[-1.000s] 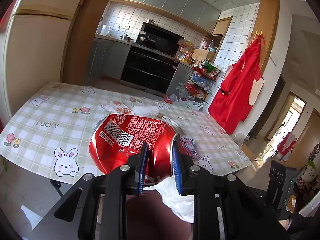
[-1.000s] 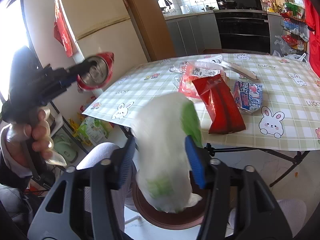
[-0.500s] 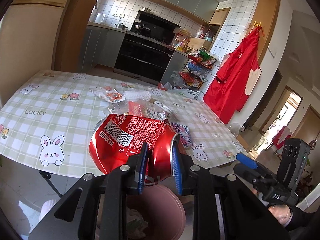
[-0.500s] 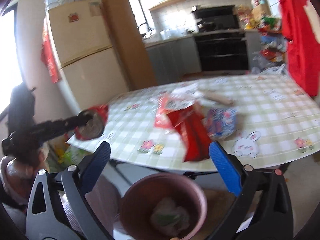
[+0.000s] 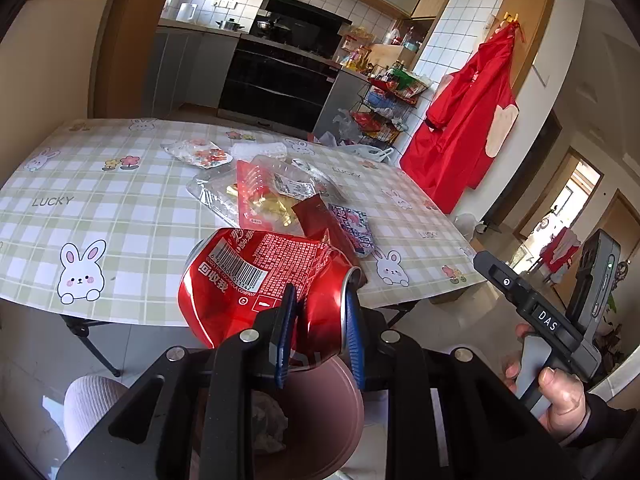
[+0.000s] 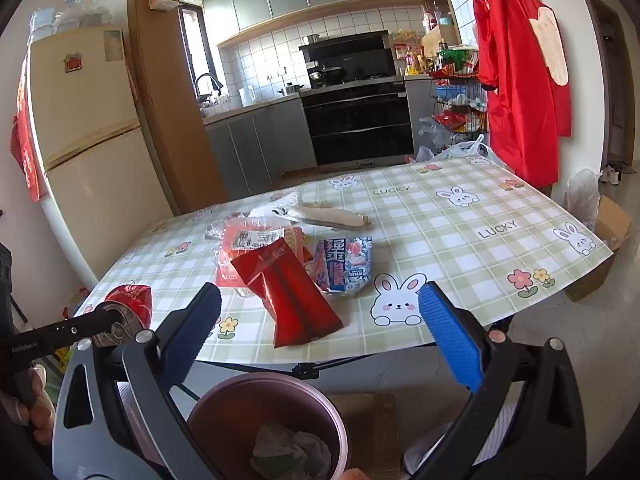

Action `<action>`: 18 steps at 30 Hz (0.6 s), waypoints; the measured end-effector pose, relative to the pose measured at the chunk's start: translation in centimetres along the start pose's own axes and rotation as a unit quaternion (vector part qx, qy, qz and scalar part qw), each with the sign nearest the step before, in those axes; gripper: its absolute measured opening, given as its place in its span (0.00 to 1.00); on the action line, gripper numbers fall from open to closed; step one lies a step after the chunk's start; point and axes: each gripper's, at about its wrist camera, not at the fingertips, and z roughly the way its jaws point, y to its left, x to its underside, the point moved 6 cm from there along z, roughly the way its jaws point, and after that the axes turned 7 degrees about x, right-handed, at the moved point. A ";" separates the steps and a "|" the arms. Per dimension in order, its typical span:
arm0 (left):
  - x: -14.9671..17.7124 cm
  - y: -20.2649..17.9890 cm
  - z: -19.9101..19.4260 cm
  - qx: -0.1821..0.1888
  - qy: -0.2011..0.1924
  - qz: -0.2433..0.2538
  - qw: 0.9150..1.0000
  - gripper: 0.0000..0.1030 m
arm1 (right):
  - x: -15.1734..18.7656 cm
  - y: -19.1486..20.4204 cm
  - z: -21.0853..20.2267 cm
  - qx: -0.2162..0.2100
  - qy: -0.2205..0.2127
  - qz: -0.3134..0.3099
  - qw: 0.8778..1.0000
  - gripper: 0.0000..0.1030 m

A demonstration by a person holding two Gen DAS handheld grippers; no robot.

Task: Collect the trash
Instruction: 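Lower the red can over the bin and open the left tool, then reach the right tool to the red snack bag and grasp it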

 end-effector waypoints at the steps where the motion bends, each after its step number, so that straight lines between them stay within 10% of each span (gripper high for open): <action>1: 0.0 0.0 0.0 -0.001 0.000 0.000 1.000 0.23 | 0.1 0.0 0.0 0.002 0.000 0.000 1.000 0.95; 11: 0.1 -0.5 0.1 0.001 0.004 0.010 1.000 0.25 | 0.6 -0.3 0.3 0.011 0.009 0.007 1.000 0.95; 18: -0.1 0.2 -0.2 -0.023 -0.014 0.003 1.000 0.70 | 0.8 -0.2 0.6 0.014 0.015 0.007 1.000 0.95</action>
